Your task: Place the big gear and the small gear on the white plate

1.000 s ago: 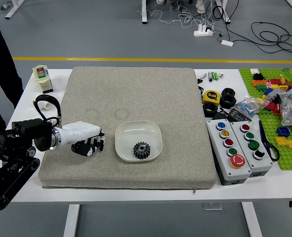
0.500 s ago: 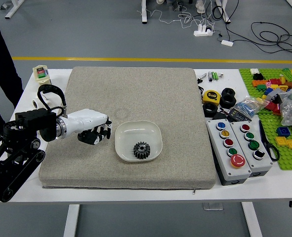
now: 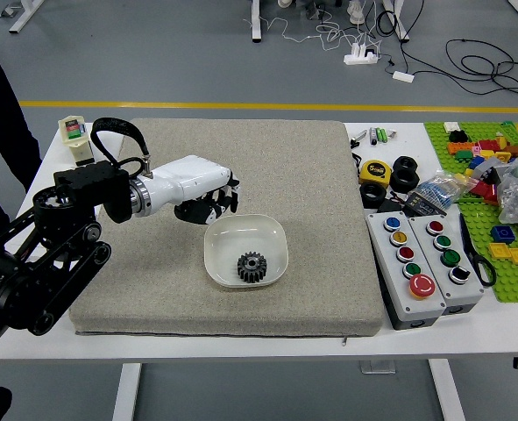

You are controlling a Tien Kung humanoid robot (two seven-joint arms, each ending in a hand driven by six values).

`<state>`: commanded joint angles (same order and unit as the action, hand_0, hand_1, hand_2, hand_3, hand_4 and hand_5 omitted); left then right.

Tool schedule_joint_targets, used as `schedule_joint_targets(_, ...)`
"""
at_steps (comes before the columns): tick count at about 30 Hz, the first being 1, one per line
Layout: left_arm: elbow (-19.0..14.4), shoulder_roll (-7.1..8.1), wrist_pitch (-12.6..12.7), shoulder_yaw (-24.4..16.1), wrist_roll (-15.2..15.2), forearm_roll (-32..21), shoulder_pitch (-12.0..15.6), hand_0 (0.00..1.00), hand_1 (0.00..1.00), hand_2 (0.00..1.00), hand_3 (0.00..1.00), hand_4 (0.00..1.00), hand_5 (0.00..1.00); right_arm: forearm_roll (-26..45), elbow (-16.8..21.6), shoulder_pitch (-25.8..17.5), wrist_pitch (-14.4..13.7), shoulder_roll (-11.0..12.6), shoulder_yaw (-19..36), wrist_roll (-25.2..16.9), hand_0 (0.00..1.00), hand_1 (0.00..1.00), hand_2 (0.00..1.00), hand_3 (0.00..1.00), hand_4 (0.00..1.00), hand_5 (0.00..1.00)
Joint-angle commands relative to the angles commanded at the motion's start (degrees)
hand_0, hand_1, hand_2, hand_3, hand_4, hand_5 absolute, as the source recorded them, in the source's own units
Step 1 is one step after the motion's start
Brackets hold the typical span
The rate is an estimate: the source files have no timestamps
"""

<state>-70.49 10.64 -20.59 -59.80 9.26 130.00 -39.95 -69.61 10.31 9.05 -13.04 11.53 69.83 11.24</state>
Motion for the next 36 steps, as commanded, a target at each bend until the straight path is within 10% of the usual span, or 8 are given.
schedule_joint_targets(6,6.15,-4.62,7.71,0.38,1.53,0.0,-1.17,0.28,0.308,0.357,0.46,0.142,0.002,0.58,0.0,0.39,-0.07,0.03,-0.85,0.03,0.672,0.684,0.761,0.578,0.777,0.613)
schedule_joint_targets(17,14.58,-6.77,12.71,2.32,2.06,0.0,0.76,0.279,0.308,0.358,0.459,0.124,0.002,0.85,0.0,0.58,-0.21,0.03,-1.04,0.02,0.672,0.684,0.761,0.578,0.777,0.613)
schedule_joint_targets(18,15.24,-6.94,12.98,2.27,2.11,0.0,1.01,0.317,0.417,0.492,0.557,0.746,0.002,0.75,0.0,0.56,-0.23,0.02,-0.97,0.04,0.673,0.683,0.76,0.577,0.777,0.613)
schedule_joint_targets(23,16.78,-7.53,14.03,2.44,2.05,0.0,2.12,0.317,0.417,0.492,0.557,0.746,0.002,-0.07,0.0,0.46,-0.17,-0.05,-0.51,0.16,0.673,0.683,0.76,0.577,0.777,0.613)
schedule_joint_targets(24,16.85,-7.56,14.23,2.53,2.07,0.0,2.2,0.336,0.451,0.524,0.587,0.982,0.128,-0.14,0.0,0.45,-0.16,-0.06,-0.49,0.18,0.674,0.682,0.76,0.577,0.777,0.612)
schedule_joint_targets(36,14.55,-7.03,18.04,1.91,2.63,-1.47,2.32,0.492,0.626,0.726,0.77,0.998,0.303,0.42,0.0,0.5,-0.22,-0.07,-0.85,0.18,0.672,0.682,0.76,0.578,0.778,0.612)
